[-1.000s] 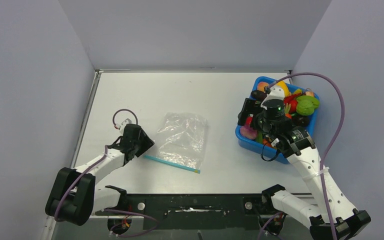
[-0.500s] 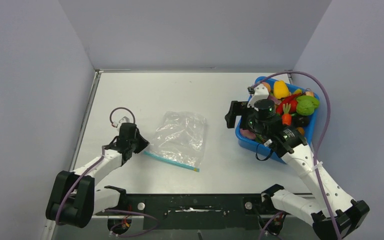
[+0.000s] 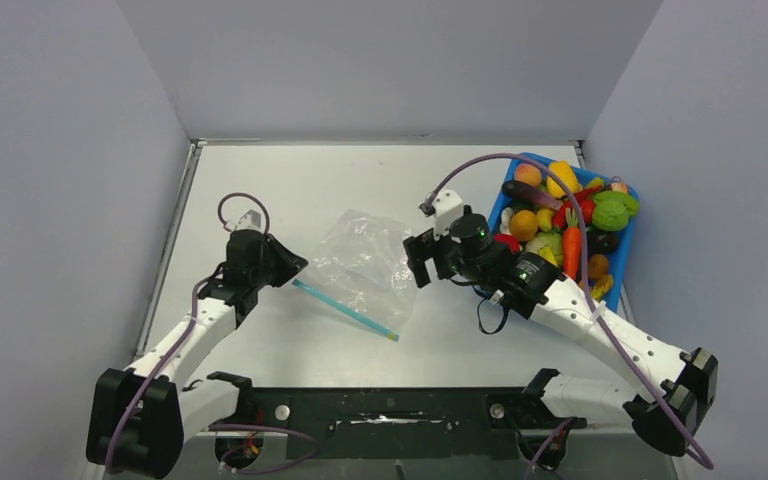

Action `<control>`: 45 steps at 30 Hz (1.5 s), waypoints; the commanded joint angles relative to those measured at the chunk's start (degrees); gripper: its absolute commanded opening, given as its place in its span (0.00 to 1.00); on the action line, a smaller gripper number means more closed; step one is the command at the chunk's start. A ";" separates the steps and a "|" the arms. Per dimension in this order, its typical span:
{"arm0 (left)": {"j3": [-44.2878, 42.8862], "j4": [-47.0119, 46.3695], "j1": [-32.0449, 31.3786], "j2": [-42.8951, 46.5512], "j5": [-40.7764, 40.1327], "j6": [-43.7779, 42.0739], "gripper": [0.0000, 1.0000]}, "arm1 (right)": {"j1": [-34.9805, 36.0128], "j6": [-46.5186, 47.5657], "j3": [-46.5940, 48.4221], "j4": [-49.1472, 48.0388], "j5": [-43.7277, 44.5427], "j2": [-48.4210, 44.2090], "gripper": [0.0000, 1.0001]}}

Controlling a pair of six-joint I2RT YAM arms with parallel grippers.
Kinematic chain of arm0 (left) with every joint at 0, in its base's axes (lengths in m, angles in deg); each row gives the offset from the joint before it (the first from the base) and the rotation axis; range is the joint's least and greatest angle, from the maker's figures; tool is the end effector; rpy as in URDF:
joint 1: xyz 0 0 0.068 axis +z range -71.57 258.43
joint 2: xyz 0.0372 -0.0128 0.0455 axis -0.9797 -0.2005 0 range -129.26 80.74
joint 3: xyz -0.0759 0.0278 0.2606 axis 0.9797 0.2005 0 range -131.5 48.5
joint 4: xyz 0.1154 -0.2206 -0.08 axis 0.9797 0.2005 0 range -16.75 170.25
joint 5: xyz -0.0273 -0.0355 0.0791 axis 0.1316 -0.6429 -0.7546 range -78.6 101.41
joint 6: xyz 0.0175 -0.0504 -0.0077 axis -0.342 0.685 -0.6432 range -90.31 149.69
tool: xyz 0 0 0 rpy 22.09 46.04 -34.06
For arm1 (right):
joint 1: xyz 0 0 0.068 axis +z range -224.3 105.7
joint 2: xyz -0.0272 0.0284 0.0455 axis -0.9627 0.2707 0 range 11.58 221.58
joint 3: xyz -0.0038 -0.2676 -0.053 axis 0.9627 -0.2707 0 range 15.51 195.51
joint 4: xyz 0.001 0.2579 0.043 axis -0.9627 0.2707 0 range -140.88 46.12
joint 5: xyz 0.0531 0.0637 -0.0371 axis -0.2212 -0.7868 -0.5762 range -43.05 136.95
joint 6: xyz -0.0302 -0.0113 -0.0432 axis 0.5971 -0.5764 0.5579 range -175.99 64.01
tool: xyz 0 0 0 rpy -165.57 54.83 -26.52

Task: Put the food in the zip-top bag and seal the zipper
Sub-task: Pick up the zipper food storage bag at the center of the board.

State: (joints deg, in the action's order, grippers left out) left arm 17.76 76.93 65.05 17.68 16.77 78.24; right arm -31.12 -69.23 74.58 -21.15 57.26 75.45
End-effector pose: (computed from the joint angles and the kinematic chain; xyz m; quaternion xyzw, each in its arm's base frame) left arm 0.2211 -0.0560 0.2042 -0.2486 0.8548 -0.2692 0.3674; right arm 0.1813 0.1614 0.3280 -0.1873 0.8624 0.1490 0.4460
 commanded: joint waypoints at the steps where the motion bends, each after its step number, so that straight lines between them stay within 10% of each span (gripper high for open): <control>1: -3.04 -0.28 0.39 3.53 4.34 -1.26 0.00 | 10.14 8.90 -0.83 -11.39 3.16 0.53 0.94; 16: -5.53 2.09 0.56 7.20 11.00 1.19 0.00 | 25.38 20.11 -4.52 -31.92 7.75 19.22 0.70; 37: -6.34 3.63 0.59 5.84 14.01 4.29 0.00 | 25.41 18.42 -7.52 -43.43 20.38 32.62 0.91; 45: -6.69 6.38 0.82 7.23 15.35 3.24 0.00 | 25.35 15.20 -10.56 -45.52 18.29 27.23 0.47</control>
State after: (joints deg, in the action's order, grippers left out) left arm 14.27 82.18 65.42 23.42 30.50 82.59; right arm -5.98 -51.37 65.22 -61.34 74.40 107.74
